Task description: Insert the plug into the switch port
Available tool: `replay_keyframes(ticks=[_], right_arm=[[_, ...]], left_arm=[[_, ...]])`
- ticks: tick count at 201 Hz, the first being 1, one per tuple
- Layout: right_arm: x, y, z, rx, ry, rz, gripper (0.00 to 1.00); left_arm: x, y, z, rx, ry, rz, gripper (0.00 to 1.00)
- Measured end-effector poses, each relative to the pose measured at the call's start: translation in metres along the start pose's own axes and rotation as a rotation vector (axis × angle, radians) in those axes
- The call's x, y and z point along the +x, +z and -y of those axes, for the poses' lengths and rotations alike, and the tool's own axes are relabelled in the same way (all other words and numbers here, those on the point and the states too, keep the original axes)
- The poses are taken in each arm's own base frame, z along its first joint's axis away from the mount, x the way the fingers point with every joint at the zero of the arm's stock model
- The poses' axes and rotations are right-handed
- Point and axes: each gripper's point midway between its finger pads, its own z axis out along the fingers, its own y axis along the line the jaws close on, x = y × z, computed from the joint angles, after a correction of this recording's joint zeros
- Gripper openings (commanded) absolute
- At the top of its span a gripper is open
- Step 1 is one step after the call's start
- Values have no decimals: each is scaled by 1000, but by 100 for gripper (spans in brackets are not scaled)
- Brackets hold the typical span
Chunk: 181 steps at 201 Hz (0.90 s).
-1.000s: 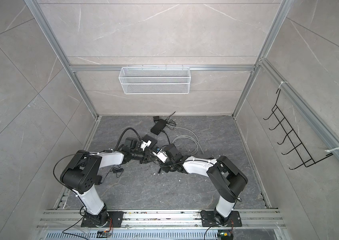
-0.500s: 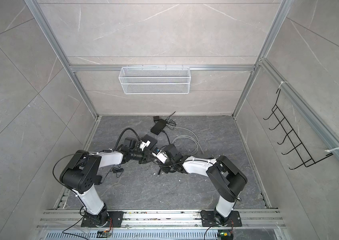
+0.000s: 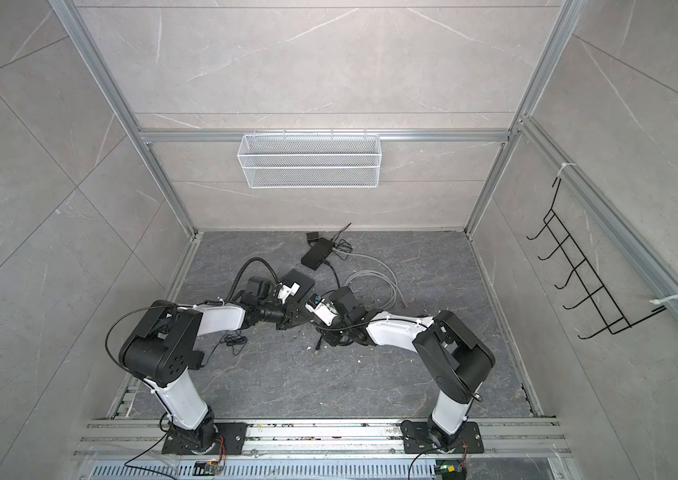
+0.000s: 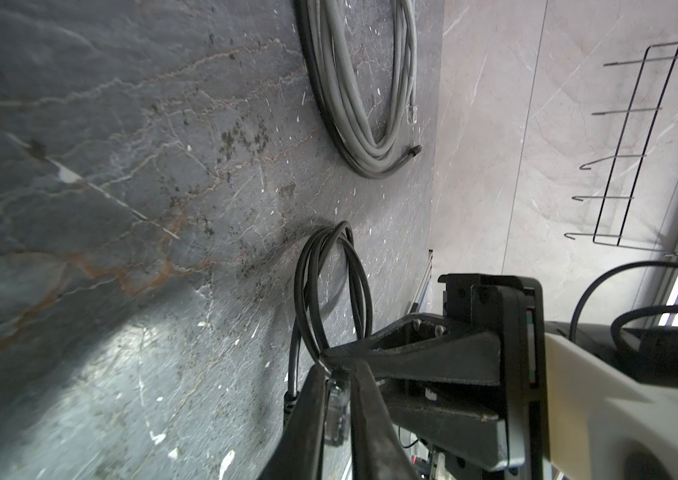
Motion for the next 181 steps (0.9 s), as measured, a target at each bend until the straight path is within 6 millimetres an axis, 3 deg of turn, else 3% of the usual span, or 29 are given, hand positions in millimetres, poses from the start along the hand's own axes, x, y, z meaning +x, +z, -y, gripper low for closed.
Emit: replay_keyframes(ticks=[31,48,75,85,141,181], right_arm=[[0,0,0,-5,9,0,2],[1,0,1,-9,28,0,7],[0,0,0,-15,64,2,32],[-2,0,1,-13,74,12,37],[-4,-33,5,6,113,197,41],[-15,-42,1,-65,116,360,39]], left_arm=[[0,0,0,1,2,0,12],[0,0,0,1,4,3,9],[2,-1,0,6,-10,12,9],[4,-2,-1,9,-22,16,8],[6,-2,-2,29,-87,32,8],[3,-2,2,45,-98,39,8]])
